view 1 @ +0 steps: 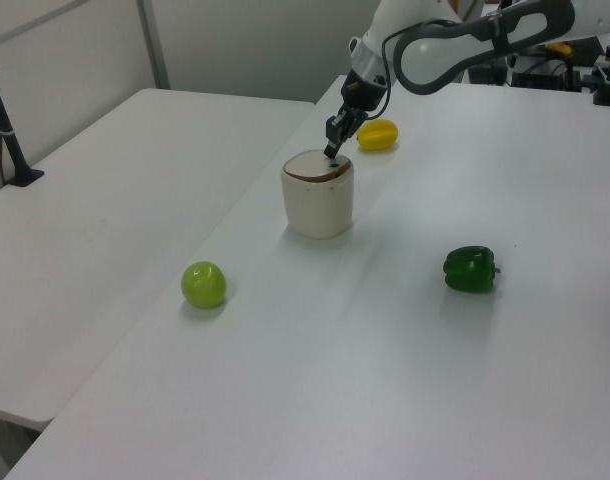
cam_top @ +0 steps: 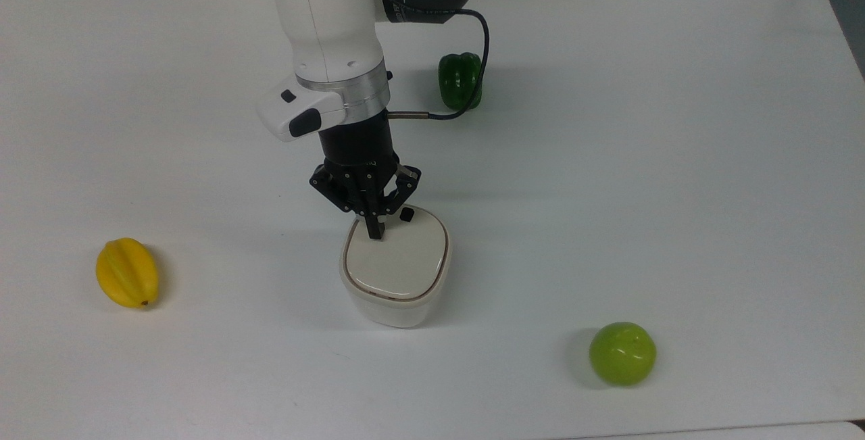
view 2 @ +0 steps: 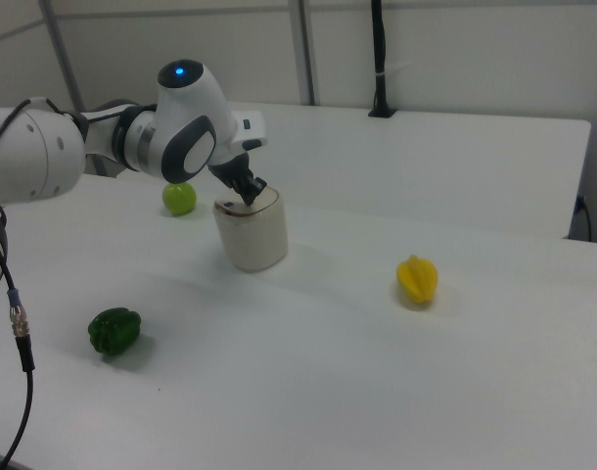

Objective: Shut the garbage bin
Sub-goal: 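Press the lid flat onto the bin rim with the gripper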

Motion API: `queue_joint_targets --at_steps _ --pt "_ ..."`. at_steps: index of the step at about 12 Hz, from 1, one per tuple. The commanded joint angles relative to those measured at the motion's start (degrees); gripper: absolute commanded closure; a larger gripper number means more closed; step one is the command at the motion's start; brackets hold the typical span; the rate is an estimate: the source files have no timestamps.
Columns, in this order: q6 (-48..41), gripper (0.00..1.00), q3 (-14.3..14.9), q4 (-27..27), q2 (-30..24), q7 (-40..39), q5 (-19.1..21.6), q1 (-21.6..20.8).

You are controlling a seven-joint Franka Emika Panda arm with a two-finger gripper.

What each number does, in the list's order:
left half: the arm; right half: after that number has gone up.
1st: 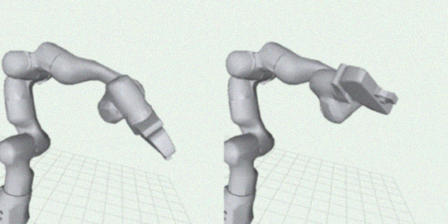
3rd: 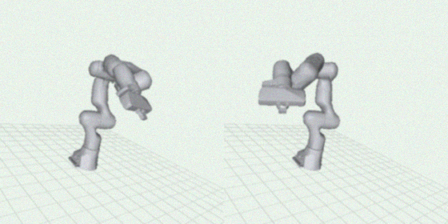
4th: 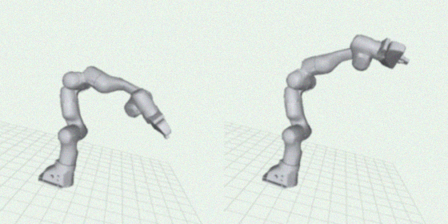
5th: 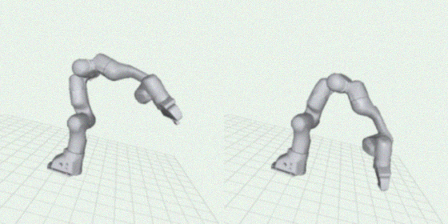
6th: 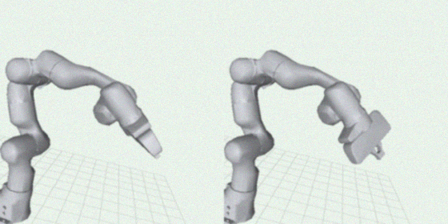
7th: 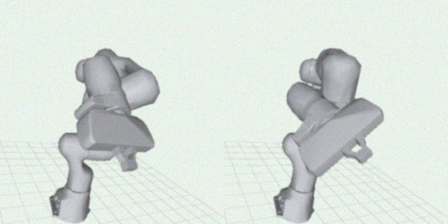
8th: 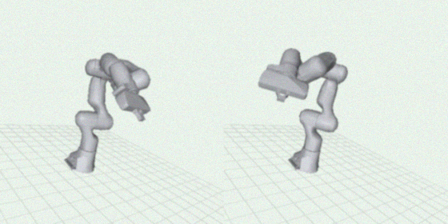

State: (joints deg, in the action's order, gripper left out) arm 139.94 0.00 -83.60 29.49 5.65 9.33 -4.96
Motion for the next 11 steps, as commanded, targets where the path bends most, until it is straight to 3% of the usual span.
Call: queue_joint_targets --at_steps 1,5,11 --pt "-0.99 1.00 0.44 -1.39 -0.31 -1.08 -0.72 -1.01" --pt "-0.73 1.00 0.52 -1.39 1.79 -3.45 -2.20 -2.33" --pt "-0.73 1.00 0.44 -1.91 4.78 -3.37 -18.54 -4.09"
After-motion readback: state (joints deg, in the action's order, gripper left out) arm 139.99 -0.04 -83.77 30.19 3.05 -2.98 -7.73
